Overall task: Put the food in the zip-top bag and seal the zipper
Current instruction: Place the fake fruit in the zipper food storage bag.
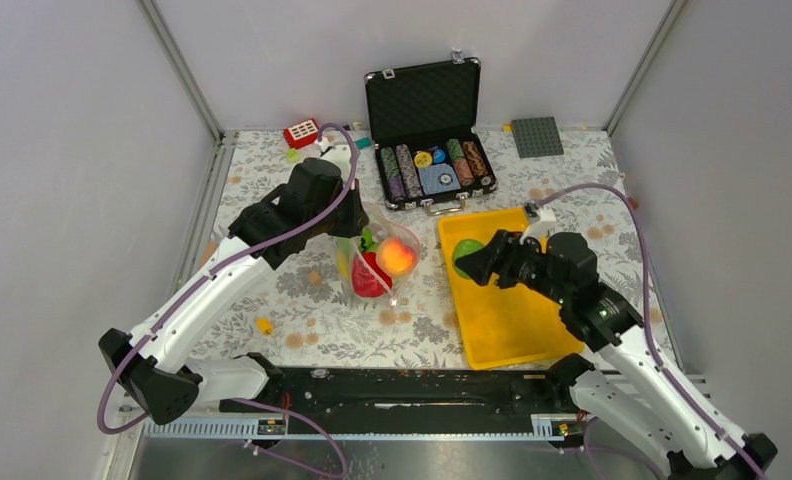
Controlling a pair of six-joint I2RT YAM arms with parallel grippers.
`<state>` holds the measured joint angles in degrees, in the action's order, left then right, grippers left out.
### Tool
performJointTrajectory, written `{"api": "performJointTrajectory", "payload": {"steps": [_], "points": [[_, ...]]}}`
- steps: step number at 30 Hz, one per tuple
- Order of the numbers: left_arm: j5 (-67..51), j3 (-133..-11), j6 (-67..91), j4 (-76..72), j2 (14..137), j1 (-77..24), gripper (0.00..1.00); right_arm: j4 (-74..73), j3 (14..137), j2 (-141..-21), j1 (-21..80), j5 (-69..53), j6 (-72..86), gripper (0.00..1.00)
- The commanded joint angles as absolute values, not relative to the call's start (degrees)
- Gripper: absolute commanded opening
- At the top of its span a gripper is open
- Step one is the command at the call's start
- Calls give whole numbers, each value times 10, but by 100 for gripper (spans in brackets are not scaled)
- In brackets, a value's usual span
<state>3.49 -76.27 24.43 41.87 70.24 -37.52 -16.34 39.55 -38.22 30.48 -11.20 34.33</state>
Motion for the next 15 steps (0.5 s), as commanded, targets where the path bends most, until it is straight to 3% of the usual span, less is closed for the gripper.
{"api": "performJointTrajectory", "payload": {"steps": [1, 8, 15], "points": [[47, -781, 254, 377, 697, -373, 2, -50, 475, -443, 382, -163, 291, 29], [44, -790, 255, 384, 697, -373, 2, 38, 568, -557, 443, -185, 266, 29], [45, -796, 258, 388, 690, -373, 1, 30, 632, -658, 489, -138, 246, 29]]}}
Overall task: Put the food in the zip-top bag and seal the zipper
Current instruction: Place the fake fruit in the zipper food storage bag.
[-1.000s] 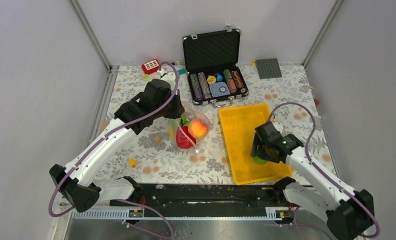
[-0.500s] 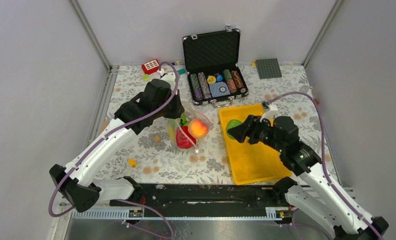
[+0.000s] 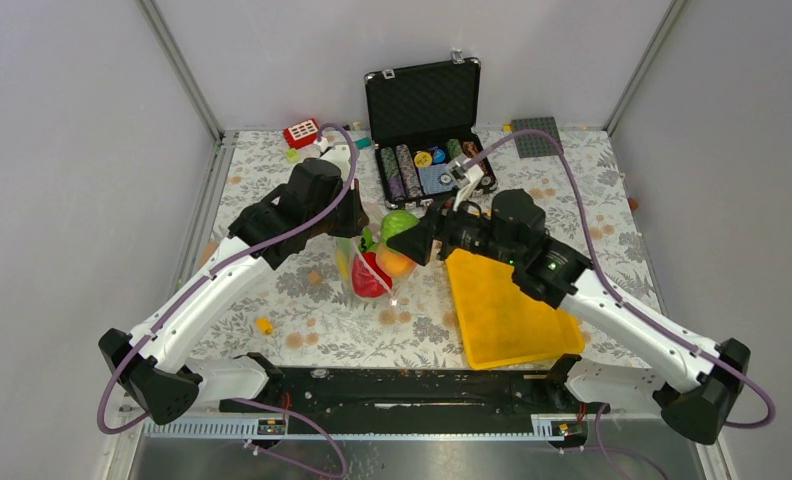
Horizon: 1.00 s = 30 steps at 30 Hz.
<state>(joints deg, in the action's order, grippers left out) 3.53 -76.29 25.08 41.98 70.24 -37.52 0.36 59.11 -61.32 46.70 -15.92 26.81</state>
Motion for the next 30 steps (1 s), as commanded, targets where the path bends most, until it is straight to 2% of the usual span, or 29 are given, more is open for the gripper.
{"api": "performJointTrajectory", "payload": {"steps": [1, 11, 18, 30], "points": [[45, -798, 259, 388, 690, -373, 1, 29, 637, -669, 495, -129, 245, 29], [46, -800, 269, 395, 676, -374, 0, 3, 659, -733, 531, -12, 226, 30], [38, -799, 271, 393, 663, -374, 0, -77, 703, -780, 548, 89, 200, 33], [34, -800, 280, 384, 669, -373, 0, -104, 752, -836, 601, 53, 83, 41]]}}
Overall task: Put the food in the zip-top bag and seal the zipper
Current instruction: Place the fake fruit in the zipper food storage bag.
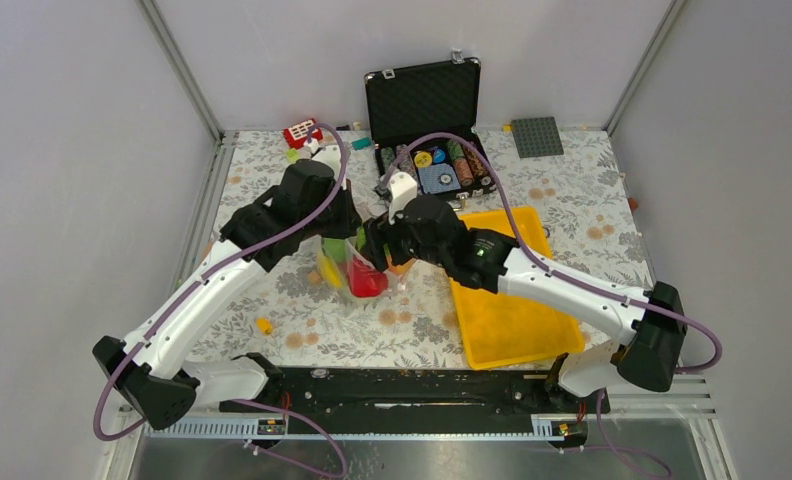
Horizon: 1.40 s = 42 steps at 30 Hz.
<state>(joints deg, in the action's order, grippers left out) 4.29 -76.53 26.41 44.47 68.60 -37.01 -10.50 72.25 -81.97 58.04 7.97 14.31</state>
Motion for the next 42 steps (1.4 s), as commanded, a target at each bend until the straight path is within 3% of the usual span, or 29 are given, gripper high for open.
{"api": "performJointTrajectory", "payload": {"steps": [1, 7, 18, 24, 29, 42], "points": [[35, -800, 281, 383, 668, -373, 0, -105, 753, -839, 603, 50, 76, 41], [25, -792, 288, 374, 657, -373, 0, -119, 773, -868, 613, 94, 67, 52], [-18, -766, 302, 348, 650, -373, 0, -120, 817, -919, 613, 202, 129, 62], [33, -759, 314, 353, 646, -373, 0, -106, 800, -895, 613, 132, 118, 89], [58, -759, 322, 355, 647, -372, 0, -73, 762, -834, 613, 60, 102, 99], [62, -757, 332, 355, 650, -369, 0, -37, 691, -711, 613, 11, 94, 100]]}}
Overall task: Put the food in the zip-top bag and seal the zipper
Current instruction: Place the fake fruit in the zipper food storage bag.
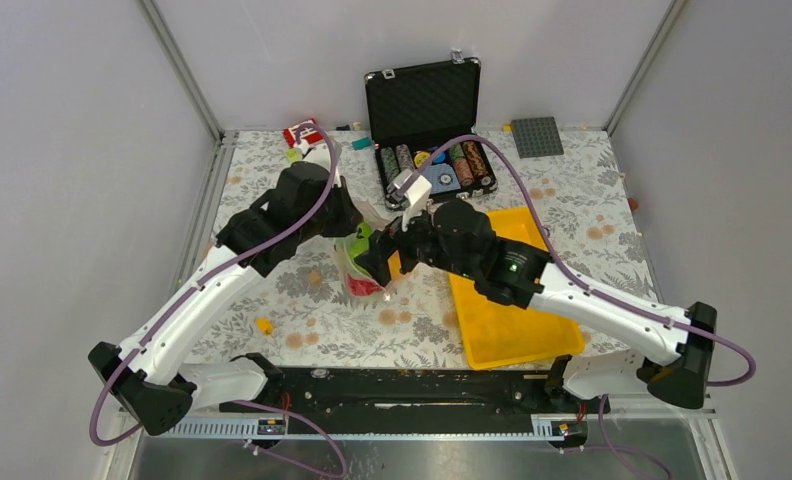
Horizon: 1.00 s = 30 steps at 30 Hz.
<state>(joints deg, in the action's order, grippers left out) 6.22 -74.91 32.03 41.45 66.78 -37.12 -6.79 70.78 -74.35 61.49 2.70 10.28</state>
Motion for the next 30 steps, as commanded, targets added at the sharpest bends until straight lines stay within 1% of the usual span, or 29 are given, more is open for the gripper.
{"api": "performJointTrajectory", "payload": {"steps": [1, 5, 8, 16, 19, 21, 24, 26, 28, 30], "points": [[62, -757, 332, 355, 650, -368, 0, -39, 686, -705, 613, 5, 88, 99], [62, -757, 330, 355, 648, -366, 0, -75, 675, -689, 613, -31, 65, 93], [61, -758, 328, 357, 649, -365, 0, -96, 661, -676, 613, -19, 62, 91], [60, -755, 324, 360, 644, -362, 0, -129, 624, -618, 613, 212, 98, 94], [59, -754, 322, 362, 643, -362, 0, -132, 618, -616, 613, 244, 118, 91], [57, -753, 323, 362, 642, -361, 0, -129, 620, -625, 612, 242, 123, 89], [54, -753, 323, 362, 644, -362, 0, -136, 639, -656, 612, 227, 126, 82], [53, -754, 322, 362, 646, -362, 0, -145, 657, -680, 613, 222, 126, 75], [53, -753, 321, 363, 647, -361, 0, -145, 664, -694, 613, 215, 126, 64], [56, -754, 320, 363, 647, -361, 0, -146, 667, -702, 613, 211, 127, 46]]}}
